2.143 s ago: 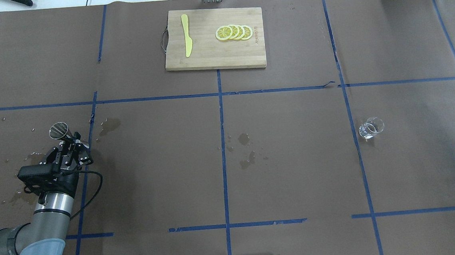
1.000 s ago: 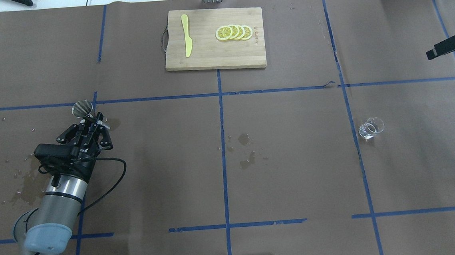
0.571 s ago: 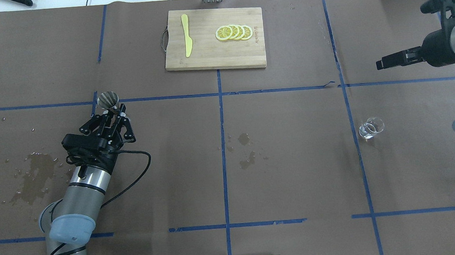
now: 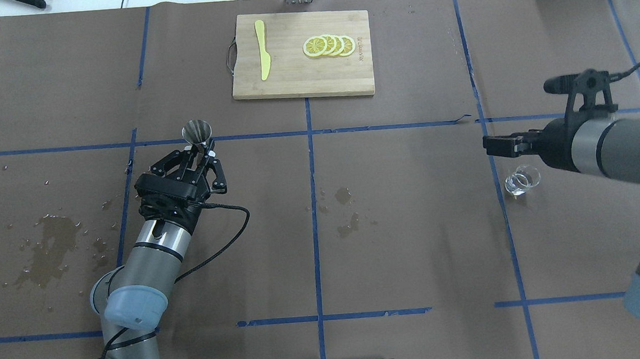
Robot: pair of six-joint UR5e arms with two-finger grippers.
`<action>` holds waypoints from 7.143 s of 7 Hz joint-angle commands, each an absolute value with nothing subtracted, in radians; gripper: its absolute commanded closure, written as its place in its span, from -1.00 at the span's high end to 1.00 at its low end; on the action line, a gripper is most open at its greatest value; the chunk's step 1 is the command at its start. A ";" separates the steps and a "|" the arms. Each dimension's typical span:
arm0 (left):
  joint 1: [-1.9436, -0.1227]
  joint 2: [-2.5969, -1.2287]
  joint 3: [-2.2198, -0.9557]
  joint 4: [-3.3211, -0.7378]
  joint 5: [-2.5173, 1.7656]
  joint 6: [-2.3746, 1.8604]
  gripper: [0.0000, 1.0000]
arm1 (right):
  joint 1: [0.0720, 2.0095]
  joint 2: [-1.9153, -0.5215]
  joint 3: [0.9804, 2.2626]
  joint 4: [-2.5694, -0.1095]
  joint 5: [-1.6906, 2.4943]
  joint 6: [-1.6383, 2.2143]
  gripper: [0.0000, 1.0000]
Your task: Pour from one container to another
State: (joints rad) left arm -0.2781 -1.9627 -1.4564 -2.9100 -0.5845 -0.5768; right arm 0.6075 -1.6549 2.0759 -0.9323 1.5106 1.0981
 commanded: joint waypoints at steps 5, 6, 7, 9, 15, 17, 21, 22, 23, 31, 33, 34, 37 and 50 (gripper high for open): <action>-0.288 -2.019 -1.404 -2.910 -0.606 -0.575 -1.00 | 0.071 -1.859 1.958 -0.916 0.468 1.621 0.99; -0.288 -2.019 -1.404 -2.910 -0.606 -0.575 -1.00 | 0.061 -1.839 1.904 -0.916 0.424 1.644 0.98; -0.288 -2.020 -1.404 -2.910 -0.606 -0.575 -1.00 | 0.061 -1.792 1.852 -0.916 0.404 1.644 0.98; -0.288 -2.022 -1.404 -2.910 -0.606 -0.577 -1.00 | 0.061 -1.784 1.796 -0.916 0.388 1.640 0.97; -0.290 -2.022 -1.404 -2.910 -0.604 -0.577 -1.00 | 0.081 -1.703 1.686 -0.916 0.399 1.631 0.93; -0.290 -2.022 -1.404 -2.910 -0.604 -0.577 -1.00 | 0.121 -1.658 1.645 -0.916 0.423 1.621 0.92; -0.290 -2.022 -1.404 -2.910 -0.604 -0.577 -1.00 | 0.149 -1.634 1.620 -0.914 0.443 1.612 0.63; -0.290 -2.022 -1.404 -2.910 -0.604 -0.577 -1.00 | 0.149 -1.634 1.620 -0.914 0.443 1.612 0.36; -0.290 -2.022 -1.404 -2.910 -0.604 -0.577 -1.00 | 0.149 -1.634 1.620 -0.913 0.443 1.612 -0.08; -0.288 -2.072 -1.411 -2.911 -0.690 -0.575 -1.00 | 0.207 -1.503 1.623 -0.529 0.491 1.136 -1.00; -0.288 -2.088 -1.413 -2.915 -0.750 -0.568 -1.00 | 0.204 -1.410 1.643 -0.529 0.497 1.025 -1.00; -0.287 -2.091 -1.411 -2.916 -0.759 -0.514 -1.00 | 0.204 -1.360 1.646 -0.529 0.499 0.921 -1.00; -0.282 -2.144 -1.381 -2.919 -0.787 -0.477 -1.00 | 0.195 -1.319 1.765 -0.566 0.589 0.827 -1.00; -0.229 -2.189 -1.350 -2.924 -0.753 -0.472 -1.00 | 0.269 -0.983 1.873 -1.247 0.724 0.723 -1.00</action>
State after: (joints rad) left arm -0.2306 -2.1814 -1.3572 -2.9232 -0.7552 -0.4736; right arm 0.2787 -0.9903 1.8717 -1.2125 0.7221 0.7237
